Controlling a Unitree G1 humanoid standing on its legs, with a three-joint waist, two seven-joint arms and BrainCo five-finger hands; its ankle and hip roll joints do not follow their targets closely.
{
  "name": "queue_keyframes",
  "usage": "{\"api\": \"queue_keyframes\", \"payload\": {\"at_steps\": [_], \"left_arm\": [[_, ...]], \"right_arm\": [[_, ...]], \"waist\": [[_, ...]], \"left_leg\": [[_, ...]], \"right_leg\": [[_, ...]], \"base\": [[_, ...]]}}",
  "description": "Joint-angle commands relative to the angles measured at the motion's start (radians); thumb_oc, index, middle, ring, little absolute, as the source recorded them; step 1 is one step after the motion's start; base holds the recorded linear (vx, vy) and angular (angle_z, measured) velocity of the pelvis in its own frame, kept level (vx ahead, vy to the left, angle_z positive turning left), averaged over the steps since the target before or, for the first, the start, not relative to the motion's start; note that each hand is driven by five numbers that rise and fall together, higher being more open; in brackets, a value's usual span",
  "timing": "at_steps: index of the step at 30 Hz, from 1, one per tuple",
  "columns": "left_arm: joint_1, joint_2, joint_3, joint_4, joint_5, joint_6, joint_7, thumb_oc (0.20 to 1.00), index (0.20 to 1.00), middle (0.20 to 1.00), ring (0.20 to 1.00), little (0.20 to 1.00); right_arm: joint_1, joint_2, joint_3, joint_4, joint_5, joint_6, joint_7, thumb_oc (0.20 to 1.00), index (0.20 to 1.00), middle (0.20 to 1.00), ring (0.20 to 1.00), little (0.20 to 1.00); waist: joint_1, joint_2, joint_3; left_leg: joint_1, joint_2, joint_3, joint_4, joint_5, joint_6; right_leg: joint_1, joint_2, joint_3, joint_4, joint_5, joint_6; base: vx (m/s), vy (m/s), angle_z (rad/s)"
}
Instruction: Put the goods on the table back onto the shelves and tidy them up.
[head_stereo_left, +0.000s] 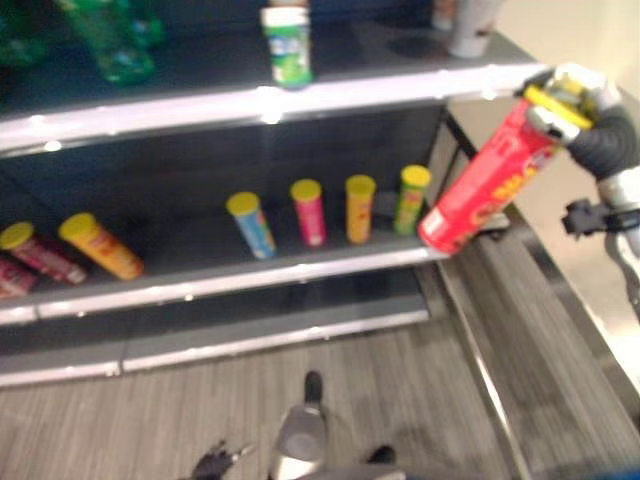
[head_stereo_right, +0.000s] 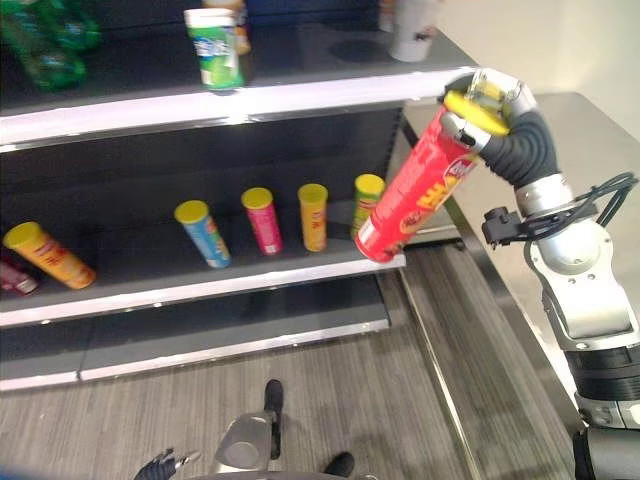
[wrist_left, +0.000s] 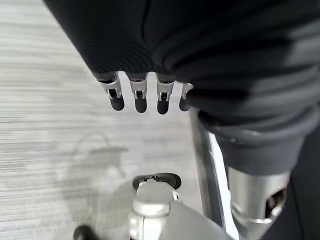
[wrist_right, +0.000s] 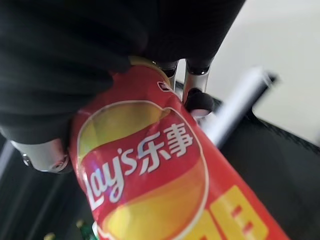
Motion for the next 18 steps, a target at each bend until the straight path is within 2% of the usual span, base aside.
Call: {"api": "queue_keyframes", "payload": {"at_steps": [1, 2, 3, 4, 6, 7, 8, 10, 12, 13, 15, 16, 18], "left_arm": [[-0.045, 0.032, -0.08, -0.01, -0.005, -0.013, 0.015, 1.0, 1.0, 1.0, 1.0, 1.0], [-0.044, 0.033, -0.078, -0.015, -0.004, -0.014, 0.016, 1.0, 1.0, 1.0, 1.0, 1.0], [-0.044, 0.034, -0.077, -0.026, -0.002, -0.014, 0.016, 1.0, 1.0, 1.0, 1.0, 1.0], [-0.046, 0.034, -0.079, -0.031, 0.0, -0.014, 0.014, 1.0, 1.0, 1.0, 1.0, 1.0], [-0.043, 0.034, -0.086, -0.041, 0.005, -0.013, 0.009, 1.0, 1.0, 1.0, 1.0, 1.0], [-0.044, 0.037, -0.092, -0.035, 0.011, -0.014, 0.009, 1.0, 1.0, 1.0, 1.0, 1.0], [-0.047, 0.039, -0.097, -0.037, 0.019, -0.013, 0.004, 1.0, 1.0, 1.0, 1.0, 1.0], [-0.067, 0.053, -0.118, -0.039, 0.053, -0.01, -0.006, 1.0, 1.0, 1.0, 1.0, 1.0], [-0.072, 0.078, -0.139, -0.043, 0.086, -0.005, -0.013, 1.0, 1.0, 1.0, 1.0, 1.0], [-0.069, 0.089, -0.137, -0.048, 0.095, -0.003, -0.011, 1.0, 1.0, 1.0, 1.0, 1.0], [-0.06, 0.109, -0.132, -0.047, 0.12, 0.003, -0.013, 1.0, 1.0, 1.0, 1.0, 1.0], [-0.056, 0.116, -0.127, -0.053, 0.129, 0.004, -0.016, 1.0, 1.0, 1.0, 1.0, 1.0], [-0.052, 0.128, -0.126, -0.06, 0.128, 0.01, -0.018, 1.0, 1.0, 1.0, 1.0, 1.0]], "right_arm": [[-0.019, -0.043, -0.108, -0.052, 0.004, -0.048, -0.007, 0.2, 0.2, 0.2, 0.2, 0.2], [-0.005, -0.046, -0.114, -0.051, 0.003, -0.049, -0.004, 0.2, 0.2, 0.2, 0.2, 0.2], [0.022, -0.055, -0.127, -0.052, -0.005, -0.045, 0.005, 0.2, 0.2, 0.2, 0.2, 0.2], [0.038, -0.061, -0.133, -0.053, -0.014, -0.04, 0.012, 0.2, 0.2, 0.2, 0.2, 0.2], [0.064, -0.062, -0.145, -0.06, -0.03, -0.022, 0.025, 0.2, 0.2, 0.2, 0.2, 0.2], [0.068, -0.049, -0.146, -0.062, -0.027, -0.022, 0.029, 0.2, 0.2, 0.2, 0.2, 0.2], [0.09, -0.043, -0.171, -0.076, -0.027, -0.016, 0.037, 0.2, 0.2, 0.2, 0.2, 0.2], [0.131, -0.027, -0.216, -0.084, -0.036, -0.004, 0.04, 0.2, 0.2, 0.2, 0.2, 0.2], [0.181, 0.001, -0.248, -0.097, -0.075, 0.005, 0.038, 0.2, 0.2, 0.2, 0.2, 0.2], [0.188, 0.019, -0.242, -0.104, -0.094, 0.02, 0.043, 0.2, 0.2, 0.2, 0.2, 0.2], [0.194, 0.047, -0.237, -0.109, -0.11, 0.021, 0.035, 0.2, 0.2, 0.2, 0.2, 0.2], [0.199, 0.05, -0.236, -0.113, -0.125, 0.019, 0.028, 0.2, 0.2, 0.2, 0.2, 0.2], [0.213, 0.065, -0.247, -0.11, -0.119, 0.025, 0.033, 0.2, 0.2, 0.2, 0.2, 0.2]], "waist": [[-0.058, 0.001, -0.07], [-0.08, 0.002, -0.077], [-0.119, 0.008, -0.093], [-0.134, 0.012, -0.099], [-0.154, 0.022, -0.118], [-0.156, 0.028, -0.124], [-0.165, 0.026, -0.134], [-0.179, 0.024, -0.147], [-0.173, -0.007, -0.144], [-0.172, -0.011, -0.135], [-0.176, -0.015, -0.113], [-0.188, -0.011, -0.101], [-0.221, -0.003, -0.092]], "left_leg": [[0.072, 0.057, -0.064, 0.018, -0.018, 0.025], [0.114, 0.098, -0.037, 0.031, -0.016, 0.018], [0.184, 0.164, 0.014, 0.032, 0.008, -0.001], [0.212, 0.193, 0.03, 0.029, 0.027, -0.012], [0.244, 0.212, 0.025, 0.021, 0.054, -0.032], [0.259, 0.209, 0.017, 0.016, 0.04, -0.04], [0.27, 0.196, 0.015, -0.008, 0.007, -0.041], [0.262, 0.155, 0.037, -0.042, -0.111, -0.028], [0.239, 0.067, 0.028, -0.041, -0.203, 0.017], [0.245, 0.02, 0.022, -0.055, -0.227, 0.04], [0.271, -0.06, 0.037, -0.114, -0.234, 0.087], [0.281, -0.085, 0.04, -0.133, -0.233, 0.104], [0.279, -0.105, 0.021, -0.139, -0.241, 0.118]], "right_leg": [[0.017, -0.152, 0.046, 0.02, -0.049, 0.141], [0.005, -0.179, 0.019, 0.033, -0.036, 0.146], [-0.021, -0.233, -0.02, 0.062, -0.009, 0.164], [-0.032, -0.264, -0.035, 0.079, 0.003, 0.176], [-0.053, -0.319, -0.043, 0.114, 0.028, 0.204], [-0.067, -0.348, -0.046, 0.127, 0.044, 0.218], [-0.069, -0.39, -0.059, 0.145, 0.068, 0.245], [-0.061, -0.461, -0.078, 0.164, 0.112, 0.28], [-0.046, -0.571, -0.096, 0.203, 0.213, 0.309], [-0.049, -0.617, -0.09, 0.238, 0.27, 0.309], [-0.068, -0.693, -0.108, 0.298, 0.38, 0.309], [-0.087, -0.702, -0.094, 0.334, 0.362, 0.309], [-0.146, -0.632, -0.002, 0.383, 0.311, 0.305]], "base": [[-0.31, 0.473, 1.31], [-0.36, 0.672, 0.86], [-0.21, 0.55, 1.24], [-0.18, 0.578, 1.49], [-0.08, 0.488, 0.94], [-0.05, 0.523, 0.41], [-0.03, 0.503, 0.53], [-0.01, 0.529, 0.95], [0.0, 0.587, 0.95], [-0.02, 0.551, 0.99], [-0.08, 0.532, 0.78], [-0.08, 0.488, 0.33], [0.01, 0.435, 0.19]]}}
